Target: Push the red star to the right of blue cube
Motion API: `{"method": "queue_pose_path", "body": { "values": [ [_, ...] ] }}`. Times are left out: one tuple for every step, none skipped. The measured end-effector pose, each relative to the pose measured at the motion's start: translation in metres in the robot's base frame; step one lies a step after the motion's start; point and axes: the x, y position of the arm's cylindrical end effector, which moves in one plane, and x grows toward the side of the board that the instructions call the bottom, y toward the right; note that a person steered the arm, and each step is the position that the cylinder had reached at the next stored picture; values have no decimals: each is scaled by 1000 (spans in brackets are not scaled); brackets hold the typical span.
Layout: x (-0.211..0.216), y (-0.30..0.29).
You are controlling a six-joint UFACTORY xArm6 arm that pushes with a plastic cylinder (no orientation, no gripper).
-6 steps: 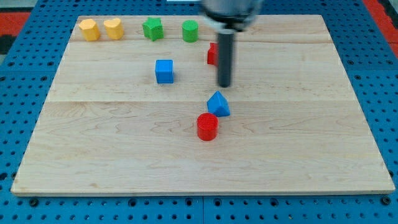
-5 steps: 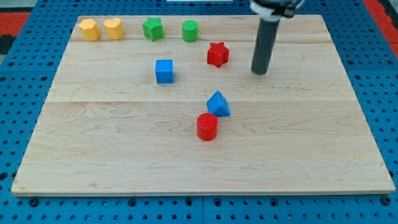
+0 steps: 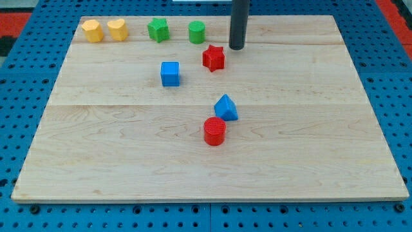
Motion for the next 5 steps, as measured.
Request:
{"method": "queue_pose_path", "body": {
  "values": [
    [24, -45],
    [46, -76],
    [42, -13],
    [87, 54],
    [116, 27]
  ]
}}
